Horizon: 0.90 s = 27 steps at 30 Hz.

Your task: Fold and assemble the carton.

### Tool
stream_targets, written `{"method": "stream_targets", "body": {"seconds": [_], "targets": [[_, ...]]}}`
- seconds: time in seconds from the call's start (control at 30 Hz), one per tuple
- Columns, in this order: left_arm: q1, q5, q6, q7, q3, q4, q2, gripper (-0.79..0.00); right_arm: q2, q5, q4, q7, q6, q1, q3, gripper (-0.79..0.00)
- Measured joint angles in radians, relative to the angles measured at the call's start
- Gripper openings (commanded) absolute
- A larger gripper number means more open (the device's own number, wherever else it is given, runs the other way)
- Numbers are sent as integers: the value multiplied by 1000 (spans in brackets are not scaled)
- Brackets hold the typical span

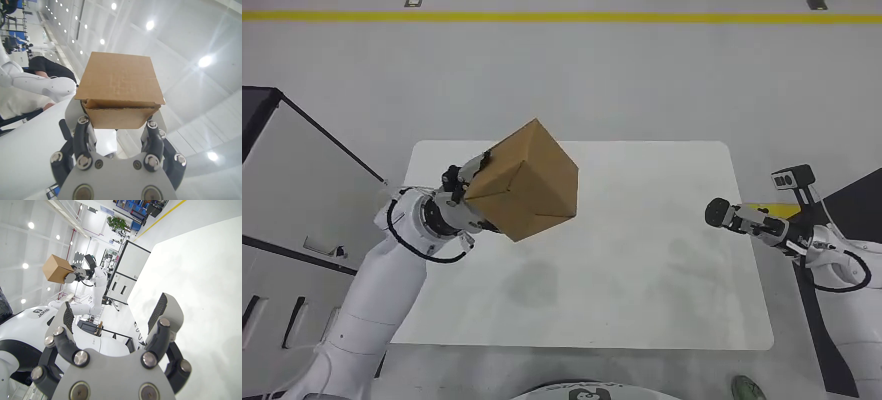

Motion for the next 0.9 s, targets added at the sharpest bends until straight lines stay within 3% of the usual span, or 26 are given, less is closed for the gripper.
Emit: {"method": "stream_targets", "body": {"seconds": [0.33,0.57,0.73,0.9], "targets": [[-11,-6,-22,-11,1,21,-8,-785,0,0,0,0,0,0,0,0],[-26,361,-239,87,-58,-2,3,-785,0,0,0,0,0,0,0,0],[-36,550,-289,143,-70,-35,9,-785,0,0,0,0,0,0,0,0],[-37,558,-290,146,-70,-37,9,-785,0,0,0,0,0,0,0,0]]}}
